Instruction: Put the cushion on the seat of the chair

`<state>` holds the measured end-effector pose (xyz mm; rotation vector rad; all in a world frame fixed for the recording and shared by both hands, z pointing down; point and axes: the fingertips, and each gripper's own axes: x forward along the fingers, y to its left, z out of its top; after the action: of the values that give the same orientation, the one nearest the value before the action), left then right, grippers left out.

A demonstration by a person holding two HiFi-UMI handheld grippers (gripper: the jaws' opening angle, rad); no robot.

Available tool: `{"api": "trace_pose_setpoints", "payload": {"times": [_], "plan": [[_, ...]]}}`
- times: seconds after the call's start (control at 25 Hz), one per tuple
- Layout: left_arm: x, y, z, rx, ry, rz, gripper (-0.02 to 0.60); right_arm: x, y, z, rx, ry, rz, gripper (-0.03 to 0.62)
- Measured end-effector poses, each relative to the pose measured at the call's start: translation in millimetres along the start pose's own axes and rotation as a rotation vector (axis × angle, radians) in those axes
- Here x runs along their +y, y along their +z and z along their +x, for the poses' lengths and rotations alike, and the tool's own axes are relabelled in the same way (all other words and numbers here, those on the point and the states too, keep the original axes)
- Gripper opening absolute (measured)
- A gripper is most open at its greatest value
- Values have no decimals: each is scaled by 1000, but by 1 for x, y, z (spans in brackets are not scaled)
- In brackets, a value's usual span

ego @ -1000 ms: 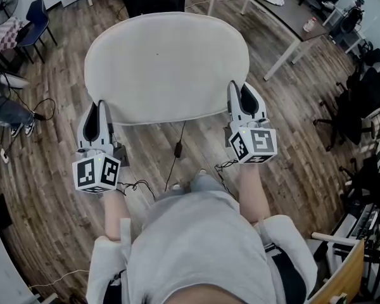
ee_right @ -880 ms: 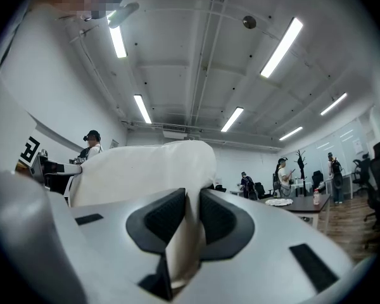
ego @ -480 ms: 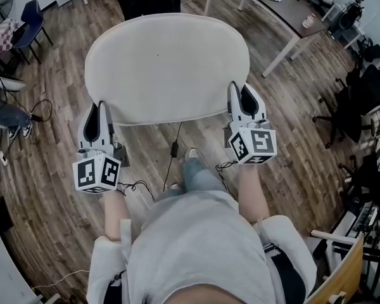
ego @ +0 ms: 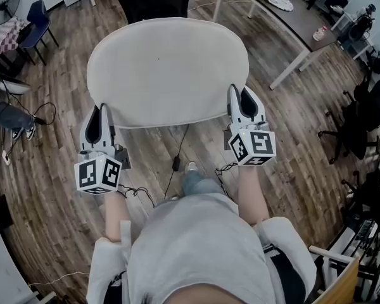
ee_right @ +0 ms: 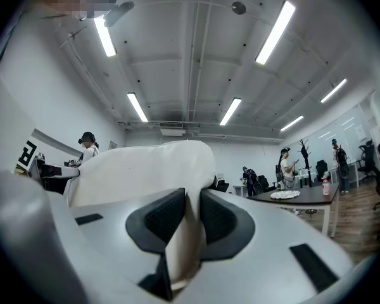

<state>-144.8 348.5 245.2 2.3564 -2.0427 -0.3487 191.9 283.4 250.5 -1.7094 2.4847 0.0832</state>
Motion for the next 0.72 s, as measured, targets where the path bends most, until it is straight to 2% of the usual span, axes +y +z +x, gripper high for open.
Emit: {"api": "trace_pose_setpoints", "payload": {"times": [0.4,0.72], "plan": [[-9,-10,83,-5,53,14,55,-51,-5,87,-8,48,19,61],[-22,-15,128,-22,85,18,55,-86,-9,129,-16,88,45,61]]}}
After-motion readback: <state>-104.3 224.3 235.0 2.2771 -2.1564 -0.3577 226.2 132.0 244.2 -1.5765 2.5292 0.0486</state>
